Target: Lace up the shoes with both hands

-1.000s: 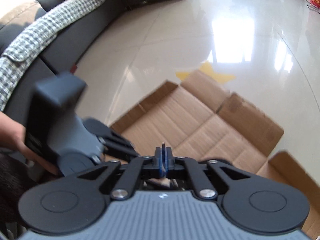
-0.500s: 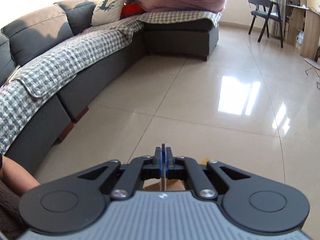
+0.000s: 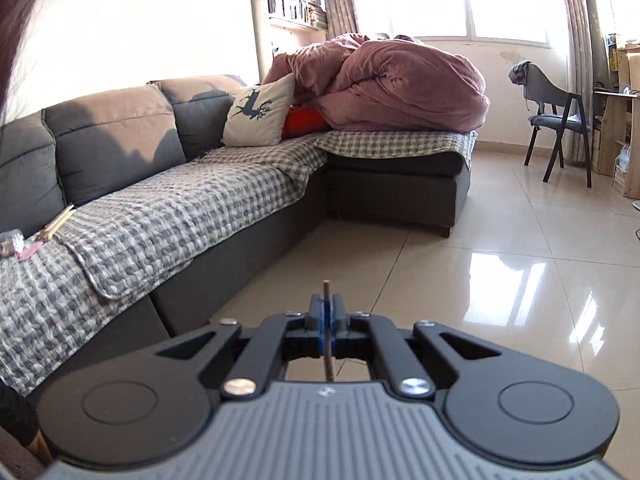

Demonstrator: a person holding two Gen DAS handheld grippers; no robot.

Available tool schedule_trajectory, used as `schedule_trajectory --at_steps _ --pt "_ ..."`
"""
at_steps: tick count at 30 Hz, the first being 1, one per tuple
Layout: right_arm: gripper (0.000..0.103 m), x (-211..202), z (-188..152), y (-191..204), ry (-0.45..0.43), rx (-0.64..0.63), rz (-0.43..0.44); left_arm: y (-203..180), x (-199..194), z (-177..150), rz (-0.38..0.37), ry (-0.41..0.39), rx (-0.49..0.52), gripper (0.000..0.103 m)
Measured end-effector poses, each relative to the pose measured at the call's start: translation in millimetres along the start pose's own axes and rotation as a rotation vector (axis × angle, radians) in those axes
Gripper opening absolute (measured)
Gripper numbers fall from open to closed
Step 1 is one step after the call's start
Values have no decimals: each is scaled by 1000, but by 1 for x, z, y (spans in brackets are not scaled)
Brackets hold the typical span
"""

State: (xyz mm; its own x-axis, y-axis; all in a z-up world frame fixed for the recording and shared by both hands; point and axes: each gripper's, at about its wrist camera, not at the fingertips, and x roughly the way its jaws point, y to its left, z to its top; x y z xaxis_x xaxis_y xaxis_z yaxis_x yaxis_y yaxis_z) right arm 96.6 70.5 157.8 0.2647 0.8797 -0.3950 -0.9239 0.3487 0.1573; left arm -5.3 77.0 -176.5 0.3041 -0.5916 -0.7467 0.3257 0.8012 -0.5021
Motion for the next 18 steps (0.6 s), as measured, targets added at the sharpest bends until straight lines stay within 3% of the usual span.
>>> schedule_trajectory --at_steps 13,18 --pt "3 28 -47 -8 146 32 -13 4 -9 0 -1 4 -34 35" --pt "9 36 -58 -7 204 40 -19 4 -9 1 9 9 -35 39"
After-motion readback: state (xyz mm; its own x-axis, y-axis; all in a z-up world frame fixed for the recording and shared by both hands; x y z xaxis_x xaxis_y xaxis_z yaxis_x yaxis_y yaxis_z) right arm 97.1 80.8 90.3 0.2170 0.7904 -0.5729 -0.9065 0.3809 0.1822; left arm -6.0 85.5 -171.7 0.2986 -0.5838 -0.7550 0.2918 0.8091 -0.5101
